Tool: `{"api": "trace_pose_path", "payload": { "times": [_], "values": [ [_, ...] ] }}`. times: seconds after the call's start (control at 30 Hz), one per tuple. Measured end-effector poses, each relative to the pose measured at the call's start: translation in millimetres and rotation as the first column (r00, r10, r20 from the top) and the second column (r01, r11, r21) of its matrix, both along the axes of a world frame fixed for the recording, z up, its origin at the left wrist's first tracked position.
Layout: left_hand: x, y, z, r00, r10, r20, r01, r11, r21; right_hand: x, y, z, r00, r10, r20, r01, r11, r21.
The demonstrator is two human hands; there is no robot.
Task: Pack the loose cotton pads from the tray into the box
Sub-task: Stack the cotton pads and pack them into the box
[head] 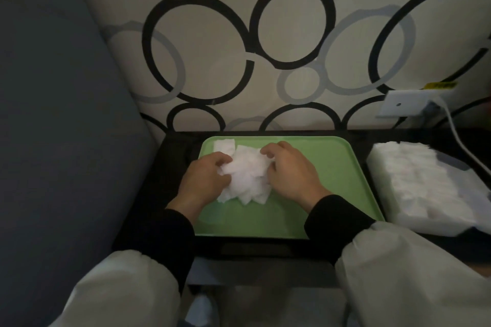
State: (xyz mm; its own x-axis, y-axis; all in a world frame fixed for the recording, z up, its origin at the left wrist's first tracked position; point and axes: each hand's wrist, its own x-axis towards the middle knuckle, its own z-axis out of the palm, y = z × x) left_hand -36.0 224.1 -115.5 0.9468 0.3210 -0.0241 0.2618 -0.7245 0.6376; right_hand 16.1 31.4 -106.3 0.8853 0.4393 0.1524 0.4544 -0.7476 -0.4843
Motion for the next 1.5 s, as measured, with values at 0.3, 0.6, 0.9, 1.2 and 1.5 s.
{"api": "trace_pose_path", "payload": {
  "times": [0.3, 0.6, 0.9, 1.2, 1.5],
  "values": [
    [-9.1, -8.7, 10.6, 0.983, -0.182, 0.036, 0.186, 0.97, -0.158, -2.6, 11.6, -2.7, 0.979, 0.02, -0.202, 0.0, 0.995, 0.1],
    [-9.6, -16.8, 17.6, 0.985, -0.172, -0.01, 0.167, 0.966, -0.197, -1.6, -0.5, 2.6, 0.912, -0.001, -0.41, 0.201, 0.872, 0.446],
    [-1.4, -20.6, 15.7, 0.997, -0.049, -0.056, 0.05, 0.999, 0.008, 8.4, -25.3, 5.3, 0.898, -0.111, -0.425, 0.342, 0.784, 0.517],
    [1.6, -38.7, 13.6, 0.983, -0.147, -0.107, 0.177, 0.908, 0.379, 6.3, -30.0, 4.7, 0.928, -0.081, -0.364, 0.273, 0.813, 0.515],
    [3.6, -61.6, 16.5, 0.991, -0.129, 0.027, 0.125, 0.985, 0.117, 6.3, -32.8, 3.7, 0.917, -0.079, -0.392, 0.298, 0.789, 0.538]
  ]
}}
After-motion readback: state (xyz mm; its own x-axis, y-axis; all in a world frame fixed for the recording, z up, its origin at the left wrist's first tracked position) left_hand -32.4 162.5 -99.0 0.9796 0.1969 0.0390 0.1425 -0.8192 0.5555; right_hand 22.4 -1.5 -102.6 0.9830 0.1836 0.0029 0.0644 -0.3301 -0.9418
